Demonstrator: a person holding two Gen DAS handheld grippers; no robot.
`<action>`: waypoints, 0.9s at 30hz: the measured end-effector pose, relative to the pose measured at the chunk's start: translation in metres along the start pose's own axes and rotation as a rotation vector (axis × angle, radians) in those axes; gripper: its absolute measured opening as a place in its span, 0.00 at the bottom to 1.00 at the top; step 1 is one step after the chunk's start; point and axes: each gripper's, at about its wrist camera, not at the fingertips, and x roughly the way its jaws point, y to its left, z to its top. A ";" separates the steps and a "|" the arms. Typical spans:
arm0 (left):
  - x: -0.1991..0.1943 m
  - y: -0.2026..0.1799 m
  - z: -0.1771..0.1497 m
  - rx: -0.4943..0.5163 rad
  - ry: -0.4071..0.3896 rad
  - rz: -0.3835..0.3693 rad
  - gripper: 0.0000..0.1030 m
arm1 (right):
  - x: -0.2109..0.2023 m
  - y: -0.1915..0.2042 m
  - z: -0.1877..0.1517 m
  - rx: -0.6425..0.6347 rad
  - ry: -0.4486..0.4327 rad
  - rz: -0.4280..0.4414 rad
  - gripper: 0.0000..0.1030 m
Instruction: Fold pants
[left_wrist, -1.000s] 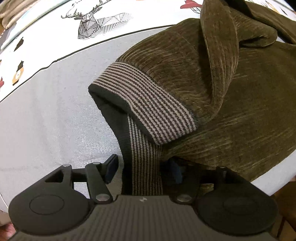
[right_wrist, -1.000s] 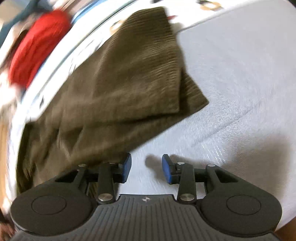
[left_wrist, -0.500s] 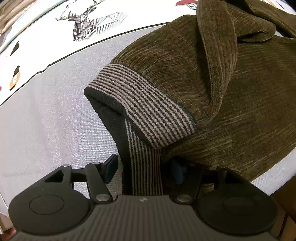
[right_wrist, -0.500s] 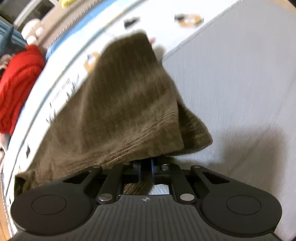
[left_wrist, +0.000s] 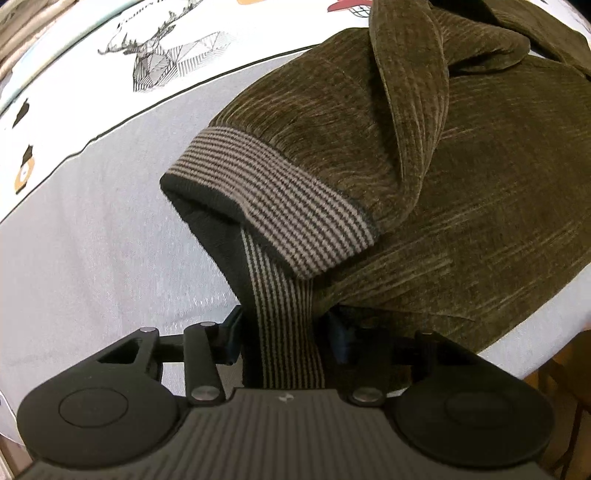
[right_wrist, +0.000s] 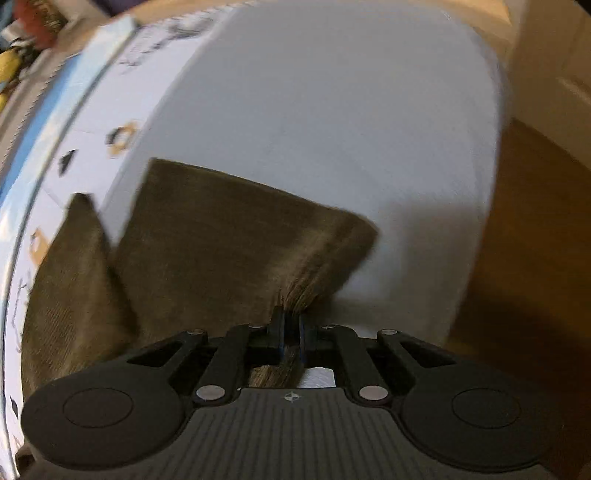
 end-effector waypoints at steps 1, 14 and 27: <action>-0.001 0.002 -0.001 -0.012 0.000 -0.005 0.50 | 0.002 0.003 -0.002 -0.027 0.002 -0.007 0.07; 0.005 0.034 -0.007 -0.173 -0.017 -0.098 0.52 | 0.013 0.023 -0.010 -0.177 0.006 -0.098 0.08; -0.014 0.026 -0.018 -0.102 -0.033 -0.086 0.37 | 0.002 0.017 -0.013 -0.181 -0.024 -0.207 0.08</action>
